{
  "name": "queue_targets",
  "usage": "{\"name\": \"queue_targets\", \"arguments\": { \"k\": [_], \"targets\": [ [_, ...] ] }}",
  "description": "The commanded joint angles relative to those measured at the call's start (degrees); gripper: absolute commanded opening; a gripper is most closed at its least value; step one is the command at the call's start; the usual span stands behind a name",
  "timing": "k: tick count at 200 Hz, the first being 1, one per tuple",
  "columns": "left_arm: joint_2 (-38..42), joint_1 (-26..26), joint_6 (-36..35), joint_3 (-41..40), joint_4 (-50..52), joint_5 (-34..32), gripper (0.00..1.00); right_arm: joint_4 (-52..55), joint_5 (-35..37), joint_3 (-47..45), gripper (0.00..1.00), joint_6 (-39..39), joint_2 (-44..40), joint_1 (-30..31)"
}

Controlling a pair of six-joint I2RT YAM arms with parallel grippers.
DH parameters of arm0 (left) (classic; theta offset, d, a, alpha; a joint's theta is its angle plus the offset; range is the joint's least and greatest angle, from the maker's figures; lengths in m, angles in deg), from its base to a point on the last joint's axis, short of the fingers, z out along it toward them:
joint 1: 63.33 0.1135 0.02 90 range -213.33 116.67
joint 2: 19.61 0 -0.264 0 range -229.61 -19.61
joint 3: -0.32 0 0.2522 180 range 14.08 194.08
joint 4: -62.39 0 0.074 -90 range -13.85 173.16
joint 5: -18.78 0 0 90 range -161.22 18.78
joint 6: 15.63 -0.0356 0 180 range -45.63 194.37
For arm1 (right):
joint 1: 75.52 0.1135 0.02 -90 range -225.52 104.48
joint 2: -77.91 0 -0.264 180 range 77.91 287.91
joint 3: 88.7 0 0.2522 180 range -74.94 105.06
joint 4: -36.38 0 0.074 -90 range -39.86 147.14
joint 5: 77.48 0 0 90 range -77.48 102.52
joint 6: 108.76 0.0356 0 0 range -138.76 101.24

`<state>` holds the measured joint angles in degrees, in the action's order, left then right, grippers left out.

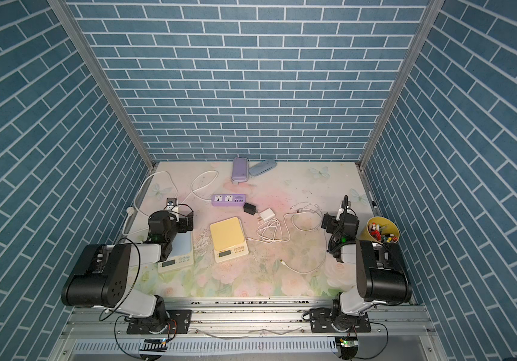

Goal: Charge the electronic scale
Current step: Pick up the plug from the center of the board.

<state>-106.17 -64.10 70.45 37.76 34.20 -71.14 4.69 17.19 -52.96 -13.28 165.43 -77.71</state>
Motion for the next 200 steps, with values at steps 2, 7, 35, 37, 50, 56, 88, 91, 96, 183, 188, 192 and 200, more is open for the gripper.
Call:
{"name": "queue_targets", "arguments": {
  "k": [2,7,35,37,50,56,88,91,96,183,188,192,200],
  "targets": [
    [0.43,-0.32,-0.24,0.78,-0.58,-0.12,1.00,-1.61,-0.41,1.05,0.99,-2.05,0.01,-0.10],
    [0.43,-0.28,-0.29,0.83,-0.51,-0.15,1.00,-1.66,-0.42,1.06,0.99,-2.05,-0.01,-0.10],
    [0.44,-0.28,-0.34,0.77,-0.57,-0.16,1.00,-1.66,-0.41,1.03,0.99,-2.05,0.01,-0.13],
    [0.43,-0.28,-0.26,0.82,-0.58,-0.16,1.00,-1.66,-0.39,1.04,0.99,-2.05,0.01,-0.10],
    [0.44,-0.28,-0.35,0.81,-0.50,-0.16,0.99,-1.66,-0.45,1.05,0.99,-2.04,0.01,-0.09],
    [0.43,-0.28,-0.36,0.78,-0.50,-0.13,1.00,-1.61,-0.45,1.05,0.99,-2.05,-0.01,-0.10],
    [0.47,-0.28,-0.27,0.80,-0.50,-0.15,1.00,-1.46,-0.55,1.14,0.99,-2.04,0.01,-0.09],
    [0.45,-0.28,-0.29,0.79,-0.50,-0.16,1.00,-1.48,-0.54,1.14,0.99,-2.05,0.01,-0.09],
    [0.43,-0.28,-0.30,0.76,-0.50,-0.16,1.00,-1.48,-0.62,1.14,0.99,-2.05,-0.01,-0.09],
    [3.65,-0.19,1.83,12.94,22.59,-3.55,1.00,33.32,-8.31,18.07,0.82,3.51,-9.85,0.58],
    [4.04,-0.19,1.87,14.13,24.83,-3.62,1.00,35.06,-8.50,19.18,0.82,4.57,-10.00,1.15],
    [4.51,-0.20,1.83,14.62,25.56,-3.52,1.00,36.60,-8.66,20.23,0.81,5.12,-10.01,1.77],
    [5.95,-0.27,2.06,15.01,26.38,-3.35,1.00,39.93,-8.71,22.61,0.81,5.45,-9.48,3.42]
  ]
}}
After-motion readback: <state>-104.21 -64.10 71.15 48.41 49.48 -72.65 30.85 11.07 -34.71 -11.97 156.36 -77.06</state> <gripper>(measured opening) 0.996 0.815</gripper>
